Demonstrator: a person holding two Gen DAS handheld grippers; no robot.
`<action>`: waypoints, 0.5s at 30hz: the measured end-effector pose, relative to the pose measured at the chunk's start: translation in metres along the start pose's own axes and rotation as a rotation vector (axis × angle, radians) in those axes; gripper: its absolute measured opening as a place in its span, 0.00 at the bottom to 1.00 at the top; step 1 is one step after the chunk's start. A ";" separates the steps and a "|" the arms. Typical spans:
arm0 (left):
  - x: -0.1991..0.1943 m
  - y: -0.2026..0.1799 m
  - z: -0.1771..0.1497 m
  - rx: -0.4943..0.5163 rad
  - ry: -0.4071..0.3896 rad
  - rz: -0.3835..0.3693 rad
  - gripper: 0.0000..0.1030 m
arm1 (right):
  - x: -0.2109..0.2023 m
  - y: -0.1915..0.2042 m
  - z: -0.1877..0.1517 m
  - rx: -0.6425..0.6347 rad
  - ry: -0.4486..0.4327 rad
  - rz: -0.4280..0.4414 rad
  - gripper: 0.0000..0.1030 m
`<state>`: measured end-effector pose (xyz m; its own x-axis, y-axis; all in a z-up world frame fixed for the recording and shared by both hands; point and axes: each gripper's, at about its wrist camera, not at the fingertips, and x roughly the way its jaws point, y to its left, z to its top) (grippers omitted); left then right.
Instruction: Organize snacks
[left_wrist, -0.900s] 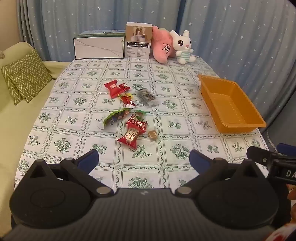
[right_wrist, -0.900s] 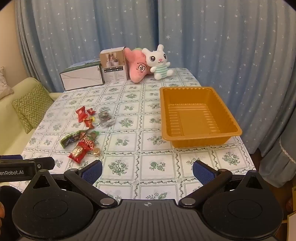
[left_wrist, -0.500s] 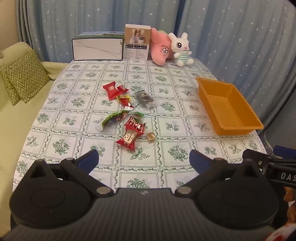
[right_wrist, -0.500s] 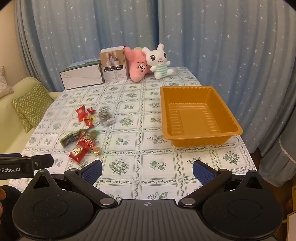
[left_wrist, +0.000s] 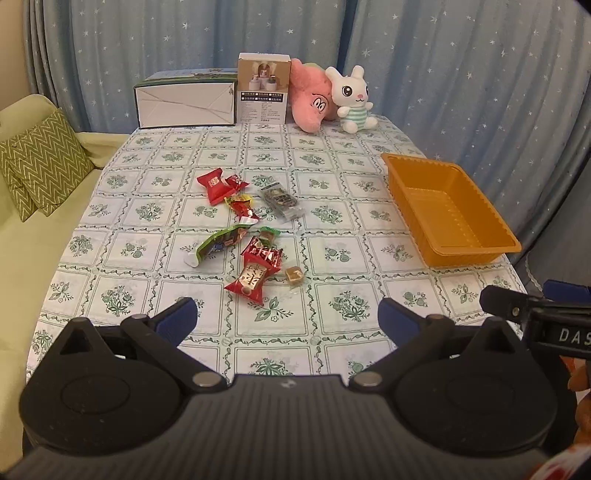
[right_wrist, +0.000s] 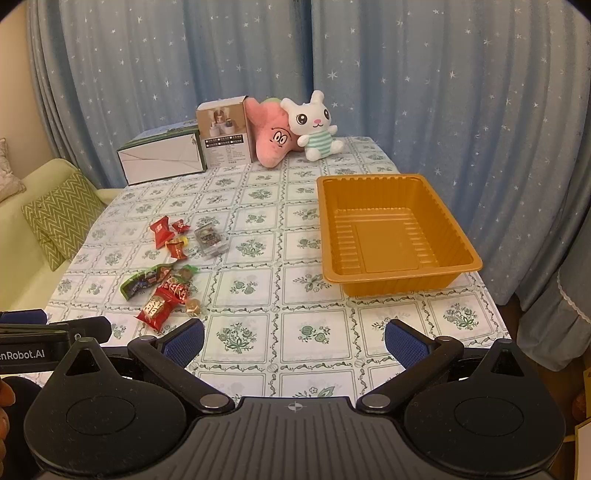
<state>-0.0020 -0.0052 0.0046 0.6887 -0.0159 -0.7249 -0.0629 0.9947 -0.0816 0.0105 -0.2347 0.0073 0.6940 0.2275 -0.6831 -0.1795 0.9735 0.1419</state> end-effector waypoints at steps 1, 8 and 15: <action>0.000 -0.001 0.000 0.003 -0.001 0.000 1.00 | -0.001 0.000 0.000 0.000 -0.001 0.000 1.00; -0.001 -0.002 0.001 0.004 -0.002 0.000 1.00 | -0.001 -0.001 0.001 0.002 -0.002 -0.002 1.00; -0.003 -0.002 0.000 0.003 -0.005 -0.003 1.00 | -0.001 -0.002 0.000 0.003 -0.002 0.000 1.00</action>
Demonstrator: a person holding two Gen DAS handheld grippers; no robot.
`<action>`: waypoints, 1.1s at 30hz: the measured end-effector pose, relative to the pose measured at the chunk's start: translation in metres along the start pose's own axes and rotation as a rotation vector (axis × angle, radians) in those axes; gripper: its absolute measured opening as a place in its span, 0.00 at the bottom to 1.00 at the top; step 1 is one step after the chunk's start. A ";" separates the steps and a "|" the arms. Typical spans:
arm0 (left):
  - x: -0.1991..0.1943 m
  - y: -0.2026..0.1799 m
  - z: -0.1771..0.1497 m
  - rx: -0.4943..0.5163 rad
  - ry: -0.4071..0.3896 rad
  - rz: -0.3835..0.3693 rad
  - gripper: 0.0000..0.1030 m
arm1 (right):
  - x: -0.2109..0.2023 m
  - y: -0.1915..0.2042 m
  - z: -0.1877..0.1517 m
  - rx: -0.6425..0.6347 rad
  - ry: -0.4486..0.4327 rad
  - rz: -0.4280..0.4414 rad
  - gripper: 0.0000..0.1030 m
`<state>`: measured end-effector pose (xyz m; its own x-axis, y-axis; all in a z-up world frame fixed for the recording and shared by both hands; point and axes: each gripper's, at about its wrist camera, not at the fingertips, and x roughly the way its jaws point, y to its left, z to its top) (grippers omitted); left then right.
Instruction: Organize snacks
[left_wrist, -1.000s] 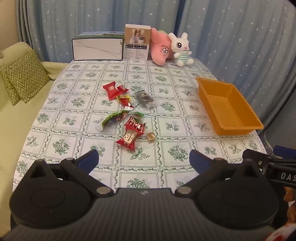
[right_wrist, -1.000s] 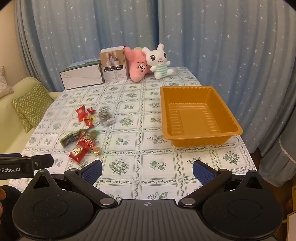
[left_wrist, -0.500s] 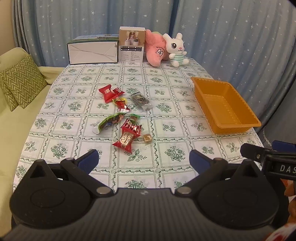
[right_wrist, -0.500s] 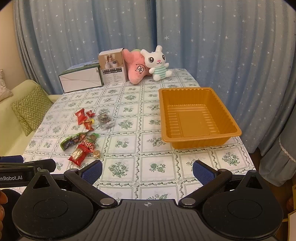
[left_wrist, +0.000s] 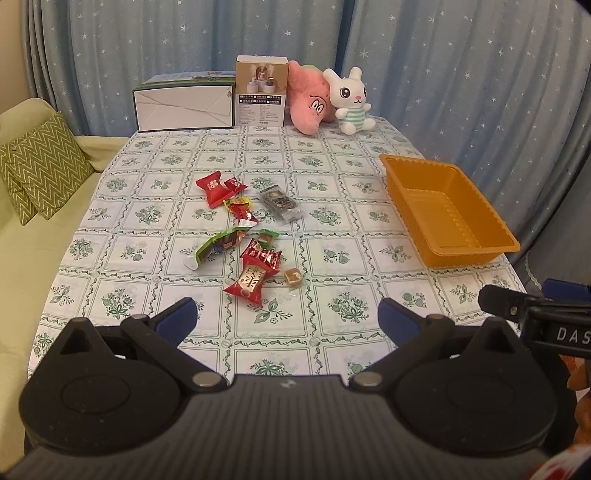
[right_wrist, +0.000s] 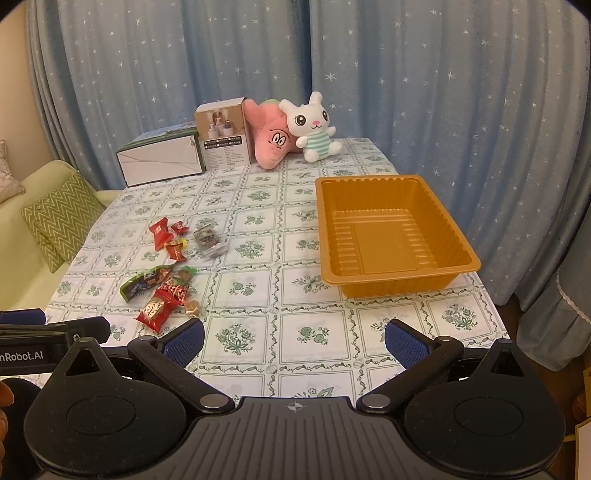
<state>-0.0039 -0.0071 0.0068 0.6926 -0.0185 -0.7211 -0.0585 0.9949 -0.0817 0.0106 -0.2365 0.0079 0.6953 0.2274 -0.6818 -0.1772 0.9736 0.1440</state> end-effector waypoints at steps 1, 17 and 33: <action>0.000 0.000 0.000 -0.001 0.000 -0.001 1.00 | 0.000 0.000 0.000 0.000 0.001 0.000 1.00; -0.001 0.000 0.002 0.001 0.000 -0.001 1.00 | 0.001 0.001 0.000 0.000 0.000 -0.002 1.00; -0.001 -0.001 0.003 0.003 0.001 0.001 1.00 | 0.001 -0.001 0.000 -0.001 0.001 -0.001 1.00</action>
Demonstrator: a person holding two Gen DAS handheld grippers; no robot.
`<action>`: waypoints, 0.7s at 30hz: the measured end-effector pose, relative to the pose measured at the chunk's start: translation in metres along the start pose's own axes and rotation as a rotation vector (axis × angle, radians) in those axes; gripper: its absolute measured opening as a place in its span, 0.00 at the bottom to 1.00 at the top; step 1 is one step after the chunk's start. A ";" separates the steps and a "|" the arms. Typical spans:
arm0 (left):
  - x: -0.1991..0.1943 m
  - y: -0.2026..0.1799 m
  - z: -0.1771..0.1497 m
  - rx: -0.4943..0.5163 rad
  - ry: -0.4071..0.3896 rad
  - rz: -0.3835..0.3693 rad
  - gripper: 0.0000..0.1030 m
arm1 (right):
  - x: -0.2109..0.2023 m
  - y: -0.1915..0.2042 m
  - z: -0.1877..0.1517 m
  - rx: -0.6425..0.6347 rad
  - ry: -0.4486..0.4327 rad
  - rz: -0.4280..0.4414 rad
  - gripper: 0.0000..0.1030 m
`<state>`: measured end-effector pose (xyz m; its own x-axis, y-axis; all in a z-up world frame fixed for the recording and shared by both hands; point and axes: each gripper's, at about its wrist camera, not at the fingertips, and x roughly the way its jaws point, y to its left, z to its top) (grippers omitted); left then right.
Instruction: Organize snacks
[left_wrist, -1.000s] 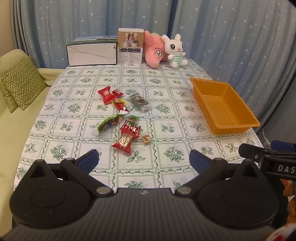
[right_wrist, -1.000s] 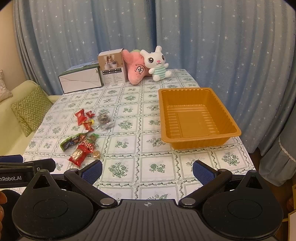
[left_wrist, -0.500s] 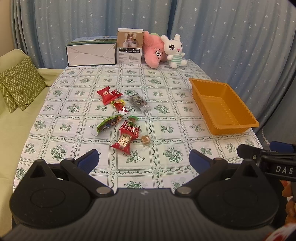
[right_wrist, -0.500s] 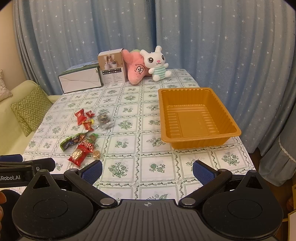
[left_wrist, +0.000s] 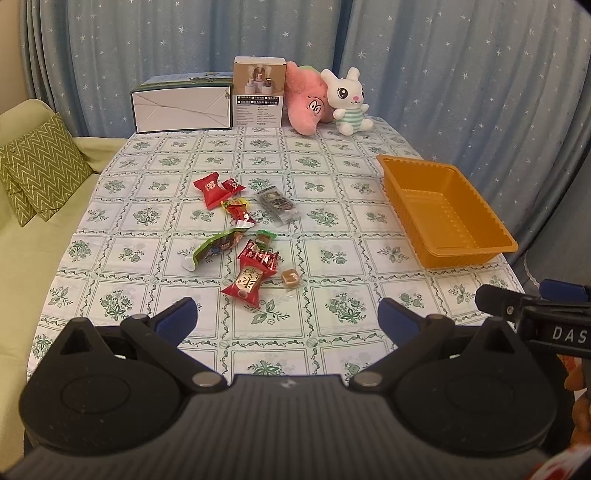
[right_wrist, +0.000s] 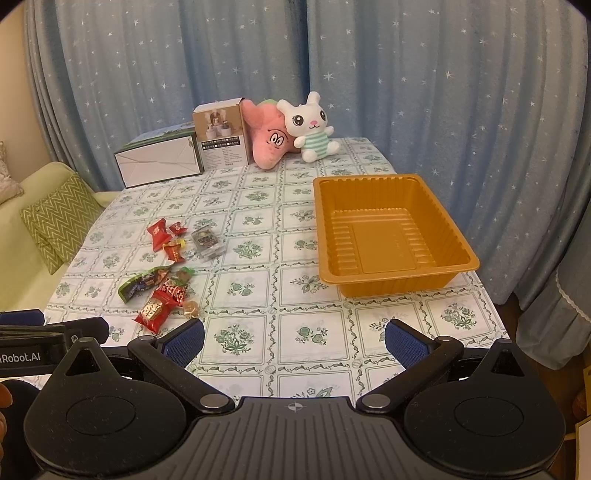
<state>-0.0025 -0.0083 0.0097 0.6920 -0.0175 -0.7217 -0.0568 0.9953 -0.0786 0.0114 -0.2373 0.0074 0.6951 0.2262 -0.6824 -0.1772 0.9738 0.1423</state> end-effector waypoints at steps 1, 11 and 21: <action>0.000 0.000 0.000 0.000 -0.001 -0.002 1.00 | 0.000 0.000 0.000 0.000 0.001 0.000 1.00; 0.000 0.000 0.000 0.000 -0.001 -0.001 1.00 | 0.000 0.000 0.000 0.000 0.000 0.000 1.00; 0.000 0.000 0.000 -0.001 0.000 -0.003 1.00 | 0.002 -0.001 -0.001 0.000 0.002 0.000 1.00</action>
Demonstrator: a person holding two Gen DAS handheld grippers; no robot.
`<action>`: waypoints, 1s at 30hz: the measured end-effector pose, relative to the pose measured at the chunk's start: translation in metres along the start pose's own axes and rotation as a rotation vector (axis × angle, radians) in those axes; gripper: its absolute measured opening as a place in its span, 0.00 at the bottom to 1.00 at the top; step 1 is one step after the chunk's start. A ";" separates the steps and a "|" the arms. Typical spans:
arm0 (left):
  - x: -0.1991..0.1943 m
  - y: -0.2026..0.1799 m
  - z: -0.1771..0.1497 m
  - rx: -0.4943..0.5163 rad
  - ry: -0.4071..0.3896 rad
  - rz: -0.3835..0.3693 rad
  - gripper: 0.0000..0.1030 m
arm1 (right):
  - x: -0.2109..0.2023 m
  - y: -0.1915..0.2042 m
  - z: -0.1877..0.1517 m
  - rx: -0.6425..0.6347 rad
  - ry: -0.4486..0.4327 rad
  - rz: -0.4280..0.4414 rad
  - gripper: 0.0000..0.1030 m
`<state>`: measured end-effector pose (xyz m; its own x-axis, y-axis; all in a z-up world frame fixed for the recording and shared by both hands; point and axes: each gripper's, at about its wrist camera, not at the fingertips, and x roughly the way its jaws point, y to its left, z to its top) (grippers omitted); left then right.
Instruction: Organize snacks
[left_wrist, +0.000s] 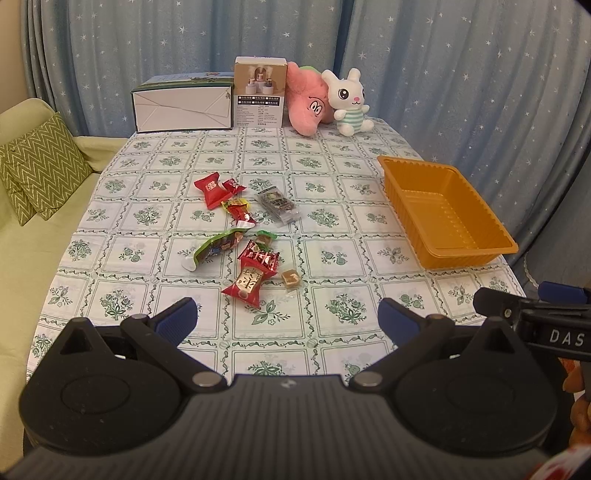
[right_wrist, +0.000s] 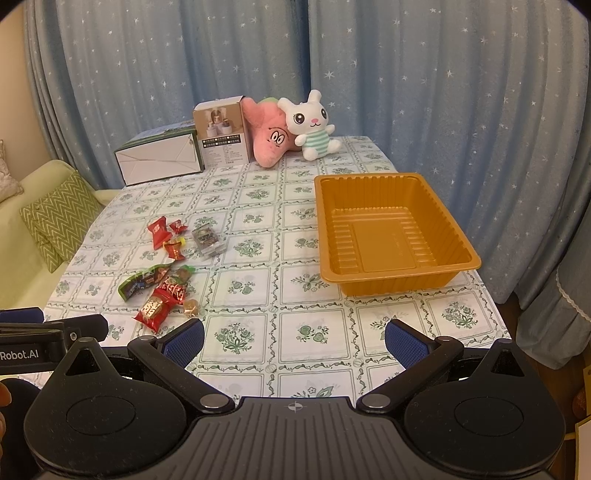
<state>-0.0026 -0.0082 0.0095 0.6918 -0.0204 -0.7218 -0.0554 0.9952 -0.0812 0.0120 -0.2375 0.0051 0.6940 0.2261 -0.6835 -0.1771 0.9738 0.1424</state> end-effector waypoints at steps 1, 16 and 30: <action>0.000 0.000 0.000 0.001 -0.001 0.001 1.00 | 0.000 0.000 0.000 0.001 0.000 0.000 1.00; 0.026 0.039 0.002 0.015 0.012 0.048 1.00 | 0.025 0.008 -0.002 -0.030 -0.005 0.017 1.00; 0.112 0.058 0.018 0.141 0.091 -0.075 0.80 | 0.088 0.025 0.001 -0.079 0.015 0.052 0.83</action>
<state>0.0846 0.0485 -0.0639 0.6220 -0.0971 -0.7770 0.0999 0.9940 -0.0443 0.0694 -0.1932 -0.0508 0.6723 0.2755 -0.6871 -0.2676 0.9559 0.1214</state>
